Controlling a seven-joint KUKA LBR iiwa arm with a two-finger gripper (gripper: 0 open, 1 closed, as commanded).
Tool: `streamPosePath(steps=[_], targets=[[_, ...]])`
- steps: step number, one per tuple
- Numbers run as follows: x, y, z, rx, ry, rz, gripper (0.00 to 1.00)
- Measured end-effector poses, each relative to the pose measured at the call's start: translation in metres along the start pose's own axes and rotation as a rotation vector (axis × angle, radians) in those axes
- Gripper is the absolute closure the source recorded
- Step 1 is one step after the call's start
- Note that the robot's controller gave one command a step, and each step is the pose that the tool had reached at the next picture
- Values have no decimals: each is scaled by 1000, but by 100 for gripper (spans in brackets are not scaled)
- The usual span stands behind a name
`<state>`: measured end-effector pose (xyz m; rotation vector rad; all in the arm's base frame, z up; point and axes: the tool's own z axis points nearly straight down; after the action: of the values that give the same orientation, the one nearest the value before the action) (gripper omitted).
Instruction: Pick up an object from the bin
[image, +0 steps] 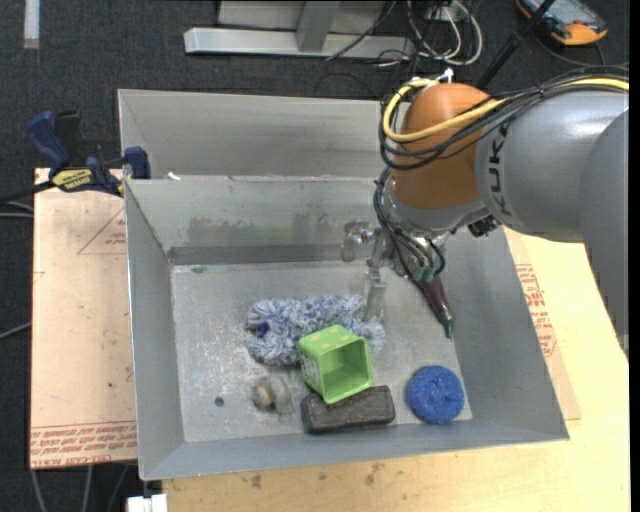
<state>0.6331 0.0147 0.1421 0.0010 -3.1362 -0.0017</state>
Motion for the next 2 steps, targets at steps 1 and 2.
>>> streamPosePath(steps=[1,2], targets=[[-1,0,-5,0,-7,0,0],[20,13,35,1,-12,-83,0]])
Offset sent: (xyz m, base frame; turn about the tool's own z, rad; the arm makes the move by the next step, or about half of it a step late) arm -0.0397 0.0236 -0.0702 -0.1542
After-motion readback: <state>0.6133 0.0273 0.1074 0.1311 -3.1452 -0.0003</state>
